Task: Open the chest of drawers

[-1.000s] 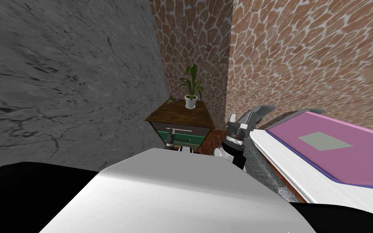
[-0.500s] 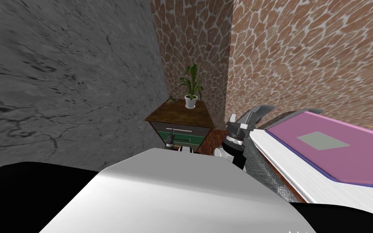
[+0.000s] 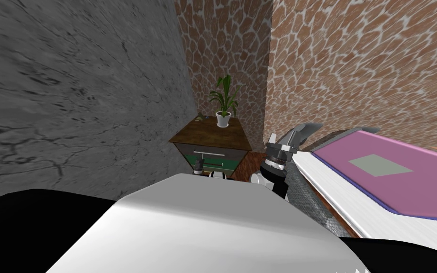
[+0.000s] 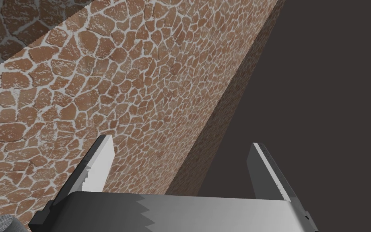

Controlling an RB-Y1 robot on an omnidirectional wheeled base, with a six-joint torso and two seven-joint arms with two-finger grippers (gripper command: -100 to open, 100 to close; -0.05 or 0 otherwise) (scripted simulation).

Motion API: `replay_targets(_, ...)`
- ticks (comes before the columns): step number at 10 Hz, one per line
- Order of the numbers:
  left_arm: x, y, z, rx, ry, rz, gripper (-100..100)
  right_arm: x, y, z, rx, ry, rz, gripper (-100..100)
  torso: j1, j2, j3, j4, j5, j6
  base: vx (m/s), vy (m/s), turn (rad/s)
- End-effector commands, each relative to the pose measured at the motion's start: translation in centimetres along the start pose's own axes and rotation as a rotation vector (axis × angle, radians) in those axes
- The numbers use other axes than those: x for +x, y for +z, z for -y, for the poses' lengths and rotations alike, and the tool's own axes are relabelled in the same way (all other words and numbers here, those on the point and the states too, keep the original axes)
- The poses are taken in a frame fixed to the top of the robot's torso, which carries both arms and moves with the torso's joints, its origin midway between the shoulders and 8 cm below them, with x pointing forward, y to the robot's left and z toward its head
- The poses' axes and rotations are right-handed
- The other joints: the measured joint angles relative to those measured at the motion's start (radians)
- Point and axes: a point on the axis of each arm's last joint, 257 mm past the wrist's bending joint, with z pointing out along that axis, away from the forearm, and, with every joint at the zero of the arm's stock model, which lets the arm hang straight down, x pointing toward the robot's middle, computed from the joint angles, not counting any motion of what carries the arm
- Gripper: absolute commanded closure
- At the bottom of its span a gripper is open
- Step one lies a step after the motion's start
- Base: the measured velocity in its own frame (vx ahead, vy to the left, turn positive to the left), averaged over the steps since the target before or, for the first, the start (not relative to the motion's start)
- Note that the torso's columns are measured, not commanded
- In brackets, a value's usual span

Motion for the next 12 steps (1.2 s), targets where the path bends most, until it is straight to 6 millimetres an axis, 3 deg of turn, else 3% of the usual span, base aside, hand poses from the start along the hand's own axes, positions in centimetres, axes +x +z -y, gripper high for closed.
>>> replay_targets(1, 0.4, 1.3, -0.2, -0.005, -0.003, -0.007, 100, 0.0, 0.0, 0.0, 0.000, 0.000, 0.000, 0, 0.001, 0.004, 0.002, 0.002, 0.000, -0.001, -0.152, 0.014, 0.018)
replay_targets(4, 0.9, 3.1, -0.3, -0.008, -0.008, -0.016, 100, 0.0, 0.0, 0.0, 0.000, 0.000, 0.000, 0, 0.000, 0.005, 0.002, 0.006, -0.002, -0.002, -0.192, 0.004, 0.036)
replay_targets(5, 0.9, 2.3, -0.8, -0.028, -0.007, -0.017, 100, 0.0, 0.0, 0.0, 0.000, 0.000, 0.000, 0, 0.000, 0.004, 0.001, 0.007, -0.003, -0.002, -0.081, -0.007, 0.002)
replay_targets(12, -3.9, 6.7, -2.9, -0.014, 0.027, 0.019, 100, 0.0, 0.0, 0.0, 0.000, 0.000, 0.000, 0, -0.001, 0.003, 0.001, 0.005, -0.002, 0.000, -0.179, -0.039, -0.068)
